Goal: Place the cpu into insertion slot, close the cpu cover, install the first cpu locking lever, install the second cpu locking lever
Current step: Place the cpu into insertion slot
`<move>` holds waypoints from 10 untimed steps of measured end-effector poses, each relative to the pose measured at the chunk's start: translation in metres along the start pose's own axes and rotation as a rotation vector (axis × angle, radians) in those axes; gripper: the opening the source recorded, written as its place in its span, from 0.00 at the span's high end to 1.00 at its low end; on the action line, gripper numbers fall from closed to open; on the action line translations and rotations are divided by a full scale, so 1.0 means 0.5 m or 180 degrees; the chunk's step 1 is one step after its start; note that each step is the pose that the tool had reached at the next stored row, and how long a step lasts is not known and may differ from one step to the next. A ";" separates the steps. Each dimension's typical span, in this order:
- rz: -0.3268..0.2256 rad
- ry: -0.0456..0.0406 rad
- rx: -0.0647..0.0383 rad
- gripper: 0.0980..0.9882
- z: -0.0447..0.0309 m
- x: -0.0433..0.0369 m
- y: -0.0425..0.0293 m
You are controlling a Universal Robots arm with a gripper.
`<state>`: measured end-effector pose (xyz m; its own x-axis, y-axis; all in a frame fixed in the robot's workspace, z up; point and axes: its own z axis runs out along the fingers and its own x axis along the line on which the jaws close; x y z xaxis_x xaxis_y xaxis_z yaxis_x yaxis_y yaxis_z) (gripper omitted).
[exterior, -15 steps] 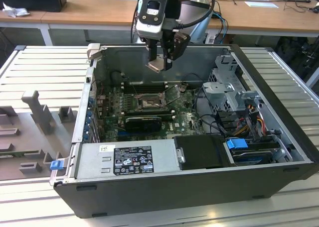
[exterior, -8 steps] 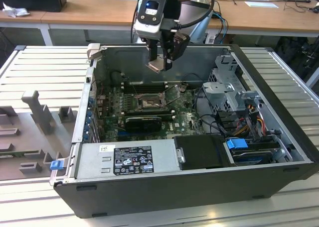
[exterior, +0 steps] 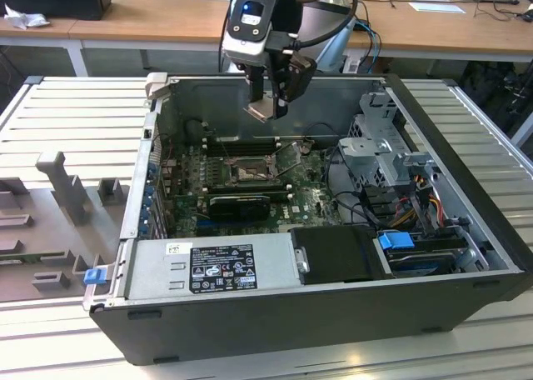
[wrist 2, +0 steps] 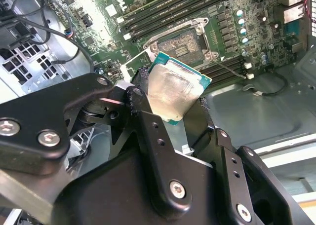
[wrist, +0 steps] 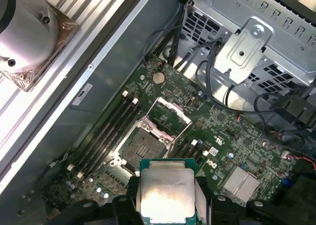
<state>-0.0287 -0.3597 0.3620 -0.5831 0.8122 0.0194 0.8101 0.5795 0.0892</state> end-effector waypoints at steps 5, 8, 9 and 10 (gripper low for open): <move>0.0063 -0.0006 -0.0001 0.52 0.000 0.000 0.000; 0.0096 -0.0009 -0.0002 0.52 0.001 0.000 0.000; 0.0113 -0.0010 -0.0002 0.52 0.001 0.000 0.000; 0.0134 -0.0012 -0.0003 0.52 0.001 0.000 0.000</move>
<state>-0.0287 -0.3597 0.3617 -0.5481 0.8362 0.0194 0.8339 0.5446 0.0892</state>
